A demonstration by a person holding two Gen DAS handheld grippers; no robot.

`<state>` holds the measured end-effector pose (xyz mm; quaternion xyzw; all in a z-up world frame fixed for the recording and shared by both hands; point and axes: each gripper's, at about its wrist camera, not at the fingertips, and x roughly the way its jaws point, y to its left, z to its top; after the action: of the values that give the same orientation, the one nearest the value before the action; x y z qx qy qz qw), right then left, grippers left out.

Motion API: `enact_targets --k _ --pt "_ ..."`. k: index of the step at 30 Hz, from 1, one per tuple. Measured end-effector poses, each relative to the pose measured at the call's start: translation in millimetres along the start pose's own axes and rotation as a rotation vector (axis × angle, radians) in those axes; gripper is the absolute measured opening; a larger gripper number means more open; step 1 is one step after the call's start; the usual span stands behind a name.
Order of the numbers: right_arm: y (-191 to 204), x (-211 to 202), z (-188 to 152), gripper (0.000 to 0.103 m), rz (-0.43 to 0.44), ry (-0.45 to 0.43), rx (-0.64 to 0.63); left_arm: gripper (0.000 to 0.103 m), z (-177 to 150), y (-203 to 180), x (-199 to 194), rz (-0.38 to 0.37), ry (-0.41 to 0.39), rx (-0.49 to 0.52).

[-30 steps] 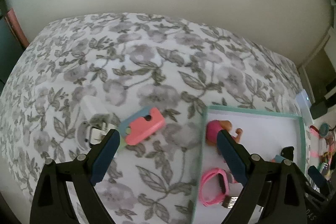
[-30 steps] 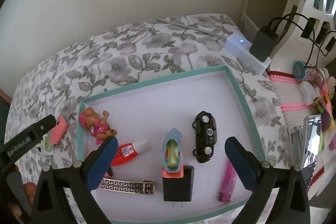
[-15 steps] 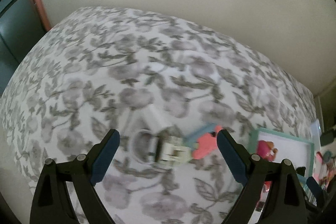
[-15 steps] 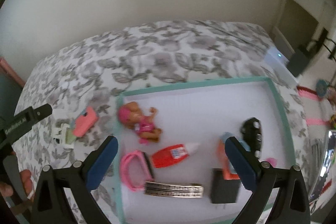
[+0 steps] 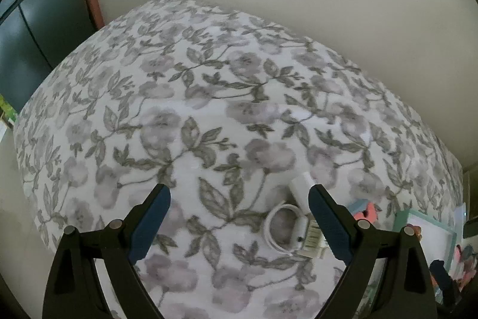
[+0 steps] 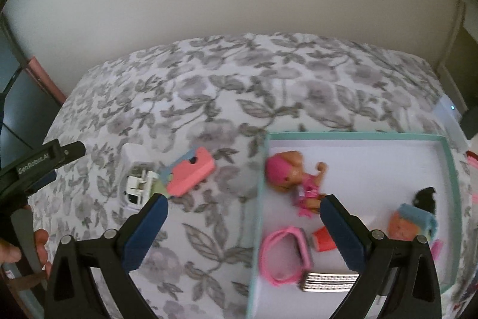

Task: Organize rigid objects
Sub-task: 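Withdraw both open tools from the tray toward the remaining items, then grasp the white hinged clip with the right tool while the left tool grasps the white smartwatch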

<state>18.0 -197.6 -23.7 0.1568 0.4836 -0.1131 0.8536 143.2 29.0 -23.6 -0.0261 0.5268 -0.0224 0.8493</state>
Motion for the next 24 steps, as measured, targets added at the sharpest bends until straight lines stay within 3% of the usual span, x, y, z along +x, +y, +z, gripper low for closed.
enact_targets --k 9,24 --pt "31.0 24.9 1.3 0.101 0.053 0.039 -0.030 0.094 -7.9 5.5 39.6 -0.028 0.133 0.008" --pt "82.1 68.1 -2.3 0.083 0.127 0.085 -0.074 0.094 -10.3 24.4 68.1 -0.052 0.221 -0.040"
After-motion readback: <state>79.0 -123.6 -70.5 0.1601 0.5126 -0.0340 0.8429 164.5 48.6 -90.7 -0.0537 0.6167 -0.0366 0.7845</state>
